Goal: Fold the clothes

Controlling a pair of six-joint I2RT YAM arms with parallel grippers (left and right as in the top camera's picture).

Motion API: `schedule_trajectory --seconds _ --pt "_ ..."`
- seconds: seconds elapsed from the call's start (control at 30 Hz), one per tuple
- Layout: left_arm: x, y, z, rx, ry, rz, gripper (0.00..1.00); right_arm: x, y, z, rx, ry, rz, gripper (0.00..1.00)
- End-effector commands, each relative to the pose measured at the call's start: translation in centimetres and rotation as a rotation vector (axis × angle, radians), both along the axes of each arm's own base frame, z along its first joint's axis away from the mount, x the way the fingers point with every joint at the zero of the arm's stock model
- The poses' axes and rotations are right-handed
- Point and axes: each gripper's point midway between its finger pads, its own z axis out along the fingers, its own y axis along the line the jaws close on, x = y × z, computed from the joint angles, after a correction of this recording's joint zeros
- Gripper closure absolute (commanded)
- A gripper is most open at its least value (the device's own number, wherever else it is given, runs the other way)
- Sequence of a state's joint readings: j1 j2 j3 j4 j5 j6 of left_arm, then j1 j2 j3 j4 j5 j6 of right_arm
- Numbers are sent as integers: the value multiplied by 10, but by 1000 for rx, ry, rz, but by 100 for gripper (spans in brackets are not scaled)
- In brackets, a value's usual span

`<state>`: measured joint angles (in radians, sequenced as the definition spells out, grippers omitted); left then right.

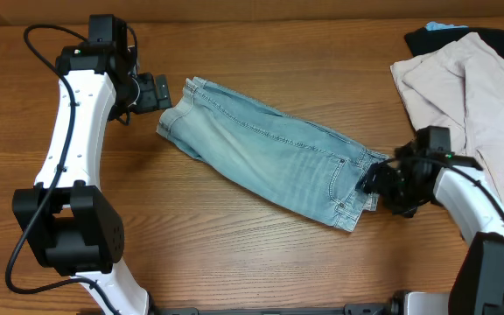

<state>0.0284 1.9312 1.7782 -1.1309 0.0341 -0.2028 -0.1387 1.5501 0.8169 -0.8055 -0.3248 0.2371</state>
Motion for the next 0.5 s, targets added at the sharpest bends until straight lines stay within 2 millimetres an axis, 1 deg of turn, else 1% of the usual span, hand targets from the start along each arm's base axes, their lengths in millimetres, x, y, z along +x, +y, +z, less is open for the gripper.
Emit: schedule_trajectory --seconds 0.0,0.1,0.17,0.27,0.37,0.4,0.43,0.47 --pt "5 -1 14 -6 -45 -23 0 -8 8 -13 -1 29 -23 24" --pt "6 -1 14 -6 -49 -24 0 -12 13 -24 7 27 -48 28" --pt "6 -1 14 -4 -50 -37 0 -13 20 -27 31 24 -60 33" --pt "9 -5 15 -8 -62 -86 0 -9 45 -27 125 -25 -18 43" --pt "14 -13 18 -25 -90 -152 0 -5 58 -28 142 -37 -38 44" --pt "17 -16 19 -32 -106 -181 0 -3 63 -27 146 -45 -36 46" --pt "20 -19 21 -31 -123 -211 0 -2 66 -27 147 -49 -31 51" --pt "24 -20 22 -25 -142 -235 0 -1 68 -27 149 -55 -28 60"
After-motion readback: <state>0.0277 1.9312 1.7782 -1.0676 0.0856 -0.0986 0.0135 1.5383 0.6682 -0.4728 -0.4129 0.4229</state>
